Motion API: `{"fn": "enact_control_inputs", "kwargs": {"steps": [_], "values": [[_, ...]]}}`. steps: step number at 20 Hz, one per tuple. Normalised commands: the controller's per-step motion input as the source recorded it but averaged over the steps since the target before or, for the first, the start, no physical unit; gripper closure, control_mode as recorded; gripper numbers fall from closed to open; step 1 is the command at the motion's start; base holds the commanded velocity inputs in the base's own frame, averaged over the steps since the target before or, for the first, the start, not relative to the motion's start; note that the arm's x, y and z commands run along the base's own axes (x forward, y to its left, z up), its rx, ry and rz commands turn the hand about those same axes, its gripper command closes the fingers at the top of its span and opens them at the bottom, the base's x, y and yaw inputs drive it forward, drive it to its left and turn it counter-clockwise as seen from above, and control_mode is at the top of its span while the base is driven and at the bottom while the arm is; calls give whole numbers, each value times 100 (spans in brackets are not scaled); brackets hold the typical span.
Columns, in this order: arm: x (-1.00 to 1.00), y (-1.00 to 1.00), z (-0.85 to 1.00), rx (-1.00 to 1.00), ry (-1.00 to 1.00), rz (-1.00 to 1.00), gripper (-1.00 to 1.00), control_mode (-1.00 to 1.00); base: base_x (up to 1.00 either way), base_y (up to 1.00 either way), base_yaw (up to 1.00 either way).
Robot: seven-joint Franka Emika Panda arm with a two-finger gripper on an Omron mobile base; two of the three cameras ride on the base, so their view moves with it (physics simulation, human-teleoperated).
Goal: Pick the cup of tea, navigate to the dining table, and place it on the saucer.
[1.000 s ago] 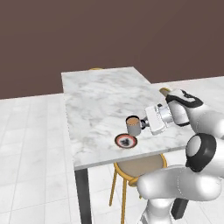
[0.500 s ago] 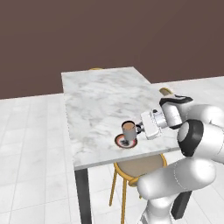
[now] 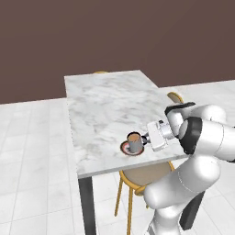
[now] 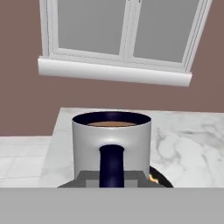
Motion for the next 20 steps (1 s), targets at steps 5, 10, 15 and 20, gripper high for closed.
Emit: {"fn": "enact_control_inputs", "kwargs": {"steps": [5,10,15,20], "values": [[40,8,-23,0,1,0,100,-100,0,0,0],[44,0,-15,0,3,0,100,-100,0,0,0],[33,0,-26,0,4,1,100,-100,0,0,0],[4,0,-32,0,3,3,100,-100,0,0,0]]}}
